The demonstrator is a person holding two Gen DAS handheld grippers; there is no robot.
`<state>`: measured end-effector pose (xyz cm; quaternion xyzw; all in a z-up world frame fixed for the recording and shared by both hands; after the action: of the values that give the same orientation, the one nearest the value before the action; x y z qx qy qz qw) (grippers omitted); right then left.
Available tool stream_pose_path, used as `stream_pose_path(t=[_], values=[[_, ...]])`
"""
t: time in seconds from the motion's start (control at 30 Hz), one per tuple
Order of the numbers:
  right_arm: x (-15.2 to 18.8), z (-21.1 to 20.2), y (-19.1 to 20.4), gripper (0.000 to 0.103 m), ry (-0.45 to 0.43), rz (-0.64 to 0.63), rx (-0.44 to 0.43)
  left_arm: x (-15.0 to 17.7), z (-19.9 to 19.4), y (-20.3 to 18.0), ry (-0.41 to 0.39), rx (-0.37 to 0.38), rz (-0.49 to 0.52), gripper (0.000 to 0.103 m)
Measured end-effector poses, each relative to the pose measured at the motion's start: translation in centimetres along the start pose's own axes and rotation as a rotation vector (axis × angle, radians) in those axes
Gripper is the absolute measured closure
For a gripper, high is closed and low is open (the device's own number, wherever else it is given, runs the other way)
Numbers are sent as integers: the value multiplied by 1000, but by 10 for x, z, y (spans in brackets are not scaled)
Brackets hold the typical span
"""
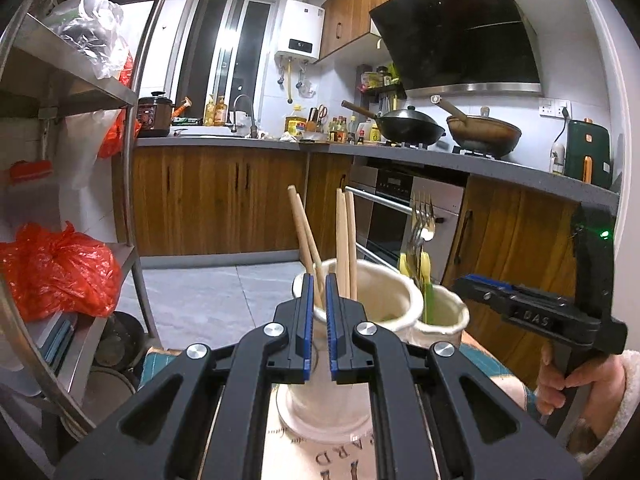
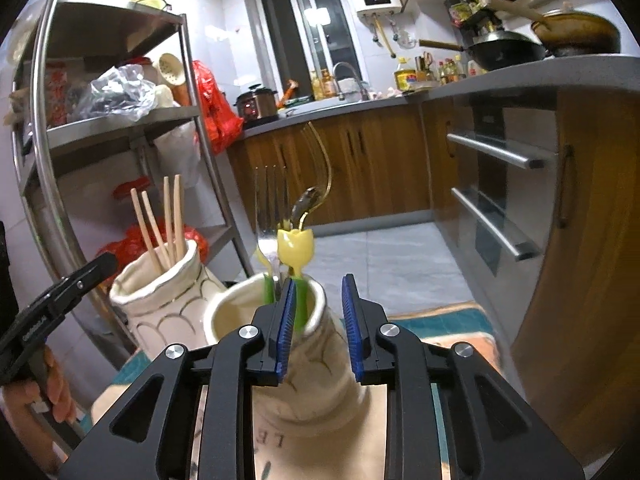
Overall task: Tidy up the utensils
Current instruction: 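Drop the tulip utensil into the small cup while the left drops the chopstick into the large cup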
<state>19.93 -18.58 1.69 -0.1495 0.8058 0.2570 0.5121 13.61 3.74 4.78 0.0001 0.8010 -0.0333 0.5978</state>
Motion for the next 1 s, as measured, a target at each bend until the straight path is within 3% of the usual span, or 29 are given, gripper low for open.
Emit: stream_pose_path(t=[0.3,0.4,0.43,0.5,0.57,0.63,0.67,0.77,0.9,1.0], values=[[46,-46,17,78,68,-120,11,44,-29,-7,98,11,9,97],[53,-54,17,68,59,-144,34,57,-36,-14,98,-11,38,95],[54,-55,16,68,56,-145,40,60,-38,-15,94,-19,47,90],[56,-58,14,65,46,-149,48,66,-44,-18,77,-44,65,57],[59,-61,16,59,33,-177,64,68,-52,-19,47,-58,67,45],[63,-63,20,40,29,-208,64,67,-59,-18,19,-64,80,37],[64,-64,21,37,29,-216,66,67,-63,-18,8,-76,92,30],[66,-69,25,27,22,-229,63,66,-70,-16,-6,-80,100,25],[65,-76,29,15,-16,-233,45,62,-77,-12,-35,-82,85,8],[64,-81,34,10,-64,-260,50,62,-82,-10,-64,-99,79,6]])
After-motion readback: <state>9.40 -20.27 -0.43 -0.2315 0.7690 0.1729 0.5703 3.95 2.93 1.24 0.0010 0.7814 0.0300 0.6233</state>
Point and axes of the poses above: each gripper's, at about its wrist camera, not at the fingertips, and z roughly the way its jaws point, y to its left, x to its underside, the point moved 3 cm from there along z, roughly the way its jaws point, and after that the axes turned 7 degrees about -x, right-handed, at the moved point
